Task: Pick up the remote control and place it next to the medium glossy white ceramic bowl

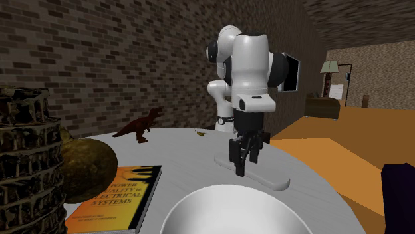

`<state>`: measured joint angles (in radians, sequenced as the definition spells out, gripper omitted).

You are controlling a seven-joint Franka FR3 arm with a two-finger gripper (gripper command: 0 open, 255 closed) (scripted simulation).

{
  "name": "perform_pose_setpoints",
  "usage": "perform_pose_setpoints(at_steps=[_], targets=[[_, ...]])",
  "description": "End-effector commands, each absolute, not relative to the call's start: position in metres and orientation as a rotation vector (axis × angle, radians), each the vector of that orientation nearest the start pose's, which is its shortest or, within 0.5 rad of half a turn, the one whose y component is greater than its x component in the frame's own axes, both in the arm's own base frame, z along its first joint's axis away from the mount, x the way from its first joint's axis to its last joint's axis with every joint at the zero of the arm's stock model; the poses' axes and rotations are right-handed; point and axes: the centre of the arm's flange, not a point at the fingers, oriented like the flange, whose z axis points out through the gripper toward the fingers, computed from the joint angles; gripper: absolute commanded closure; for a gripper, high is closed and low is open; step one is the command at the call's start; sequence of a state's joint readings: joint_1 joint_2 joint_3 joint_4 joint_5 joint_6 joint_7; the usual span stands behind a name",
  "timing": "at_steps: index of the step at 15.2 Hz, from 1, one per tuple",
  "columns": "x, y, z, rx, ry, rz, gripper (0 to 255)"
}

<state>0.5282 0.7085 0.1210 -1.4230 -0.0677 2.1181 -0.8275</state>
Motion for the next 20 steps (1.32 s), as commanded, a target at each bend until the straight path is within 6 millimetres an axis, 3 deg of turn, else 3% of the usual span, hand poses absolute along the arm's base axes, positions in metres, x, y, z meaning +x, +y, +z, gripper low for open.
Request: perform_pose_setpoints(at_steps=[1, 2, 3, 8, 12, 20], targets=[[0.589, 0.422, 0.280, -2.300, -2.108, 0.009, 255], [0.589, 0.422, 0.280, -2.300, -2.108, 0.009, 255], [0.589, 0.422, 0.280, -2.300, -2.108, 0.009, 0], [0.589, 0.422, 0.280, -2.300, -2.108, 0.009, 0], [0.590, 0.421, 0.330, -2.300, -2.108, 0.009, 0], [0.590, 0.421, 0.330, -2.300, -2.108, 0.009, 0]])
